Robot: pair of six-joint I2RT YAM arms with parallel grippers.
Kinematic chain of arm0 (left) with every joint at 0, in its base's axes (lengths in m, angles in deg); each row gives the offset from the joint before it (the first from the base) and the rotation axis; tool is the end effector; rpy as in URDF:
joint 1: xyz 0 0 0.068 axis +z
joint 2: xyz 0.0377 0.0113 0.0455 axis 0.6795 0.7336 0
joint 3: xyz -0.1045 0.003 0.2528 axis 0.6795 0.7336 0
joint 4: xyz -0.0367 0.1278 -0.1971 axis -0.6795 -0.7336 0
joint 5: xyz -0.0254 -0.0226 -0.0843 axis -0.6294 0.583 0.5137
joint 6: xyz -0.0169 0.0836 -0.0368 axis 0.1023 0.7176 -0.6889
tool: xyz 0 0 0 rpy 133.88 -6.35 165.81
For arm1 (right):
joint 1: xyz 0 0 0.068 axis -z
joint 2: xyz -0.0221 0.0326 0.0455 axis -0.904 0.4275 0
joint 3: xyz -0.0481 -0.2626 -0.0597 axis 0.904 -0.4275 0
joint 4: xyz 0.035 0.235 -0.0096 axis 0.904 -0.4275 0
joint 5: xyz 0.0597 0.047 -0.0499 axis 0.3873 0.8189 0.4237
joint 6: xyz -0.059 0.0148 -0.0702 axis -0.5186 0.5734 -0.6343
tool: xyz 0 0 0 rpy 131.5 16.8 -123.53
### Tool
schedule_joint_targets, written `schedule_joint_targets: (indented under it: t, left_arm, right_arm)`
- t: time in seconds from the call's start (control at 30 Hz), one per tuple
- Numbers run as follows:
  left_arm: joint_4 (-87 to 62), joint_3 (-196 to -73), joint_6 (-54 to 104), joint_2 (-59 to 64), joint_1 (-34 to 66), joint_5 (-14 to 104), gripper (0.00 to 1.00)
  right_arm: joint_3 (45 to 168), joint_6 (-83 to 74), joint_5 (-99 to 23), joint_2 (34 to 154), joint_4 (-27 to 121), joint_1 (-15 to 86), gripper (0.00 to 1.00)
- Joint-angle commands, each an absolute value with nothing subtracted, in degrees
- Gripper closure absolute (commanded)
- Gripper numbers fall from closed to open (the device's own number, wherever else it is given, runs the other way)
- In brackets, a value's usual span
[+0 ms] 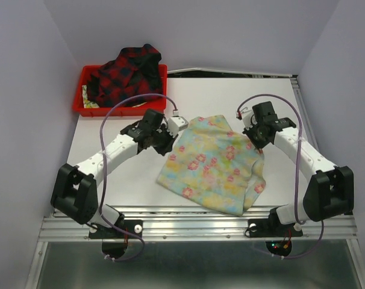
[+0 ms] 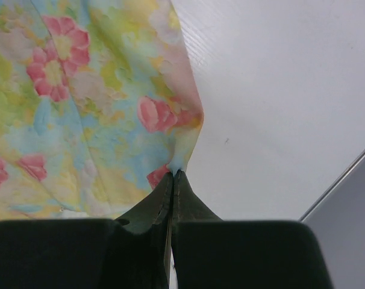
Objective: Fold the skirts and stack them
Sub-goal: Flatten the skirt out
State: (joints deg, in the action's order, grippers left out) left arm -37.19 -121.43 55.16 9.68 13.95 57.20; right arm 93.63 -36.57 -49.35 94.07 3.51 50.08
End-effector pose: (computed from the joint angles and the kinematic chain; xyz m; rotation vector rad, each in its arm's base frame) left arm 0.2619 -0.1778 0.2331 1.1136 2.0947 -0.5117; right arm 0.2727 0.0654 0.2249 -0.8852 2.5030 -0.1496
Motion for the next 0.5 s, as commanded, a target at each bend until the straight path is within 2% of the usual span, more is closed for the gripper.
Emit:
schedule_joint_targets:
  t: [0.0,0.1,0.27,0.47]
  left_arm:
    - [-36.4,-123.1,63.9,12.3,5.8,51.8,0.86]
    - [-35.7,-121.6,68.0,17.0,1.6,49.5,0.82]
    - [-37.1,-119.7,71.7,24.6,-1.7,48.3,0.8]
    - [-40.5,-113.6,73.5,21.6,-3.3,51.8,0.85]
  right_arm:
    - [94.0,-40.1,-46.7,93.6,5.4,50.9,0.99]
    - [94.2,-40.3,-43.2,95.2,4.3,50.9,0.99]
    - [94.4,-44.8,-35.5,94.5,-1.7,50.9,0.99]
    - [91.4,-52.0,-25.5,90.3,-8.2,50.9,0.99]
